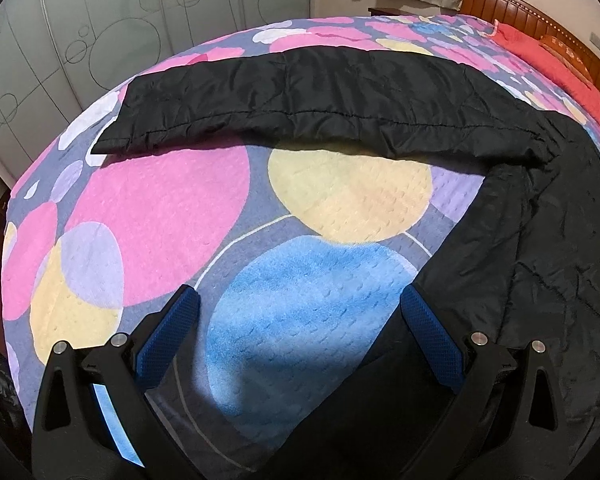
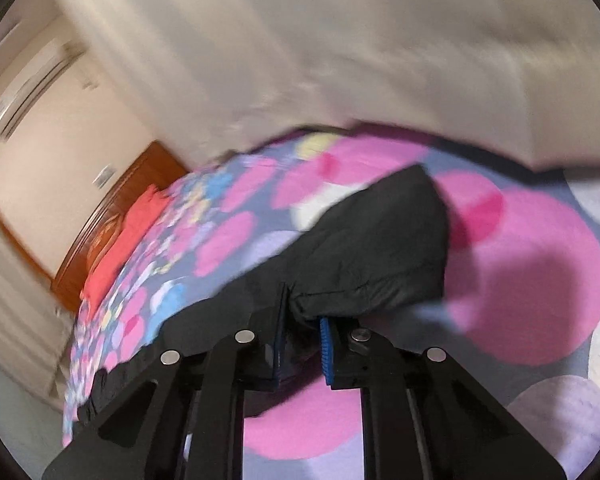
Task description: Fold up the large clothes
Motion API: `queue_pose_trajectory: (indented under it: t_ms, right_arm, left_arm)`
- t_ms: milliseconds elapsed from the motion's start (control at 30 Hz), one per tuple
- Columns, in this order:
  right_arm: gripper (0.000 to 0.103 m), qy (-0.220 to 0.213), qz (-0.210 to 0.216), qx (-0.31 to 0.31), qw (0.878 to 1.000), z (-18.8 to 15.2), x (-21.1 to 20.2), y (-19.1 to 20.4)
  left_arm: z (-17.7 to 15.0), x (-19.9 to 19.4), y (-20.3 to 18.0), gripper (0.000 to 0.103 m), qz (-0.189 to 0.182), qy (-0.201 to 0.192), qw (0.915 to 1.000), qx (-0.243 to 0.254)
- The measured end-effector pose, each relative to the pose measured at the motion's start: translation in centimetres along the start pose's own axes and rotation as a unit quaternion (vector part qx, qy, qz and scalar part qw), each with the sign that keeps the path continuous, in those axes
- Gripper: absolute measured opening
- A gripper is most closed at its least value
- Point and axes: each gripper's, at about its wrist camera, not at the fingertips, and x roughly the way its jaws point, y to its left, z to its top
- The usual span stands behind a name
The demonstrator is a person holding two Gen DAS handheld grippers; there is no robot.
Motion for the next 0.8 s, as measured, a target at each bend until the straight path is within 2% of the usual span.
queue_pose_trajectory:
  t_ms: [167,333,433,533,800]
  right_arm:
    - [0.014,-0.002,0.053,-0.110,0.993,-1.8,-1.9,8.9]
    - [0.014,0.025,0.116,-0.197,0.973,-5.9,-2.1,18.0]
    - [0.014,0.050,0.146,-0.226,0.962,-8.7,-2.1,22.0]
    - [0.014,0.075,0.178,-0.266,0.944,-12.3,-2.1,26.9]
    - [0.014,0.141,0.234,-0.349,0.896,-21.6,-1.7,35.1]
  left_arm:
    - [0.1,0.1,0.0,0.101,0.001,-0.001,1.0000,0.000]
    - [0.0,0.0,-0.1,0.101,0.000,0.000,1.0000,0.000]
    - [0.0,0.1,-0.1,0.101,-0.002,0.001,1.0000,-0.001]
    - [0.0,0.1,-0.1,0.101,-0.002,0.001,1.0000,-0.001]
    - [0.0,0.1,-0.1,0.101,-0.002,0.000,1.0000,-0.002]
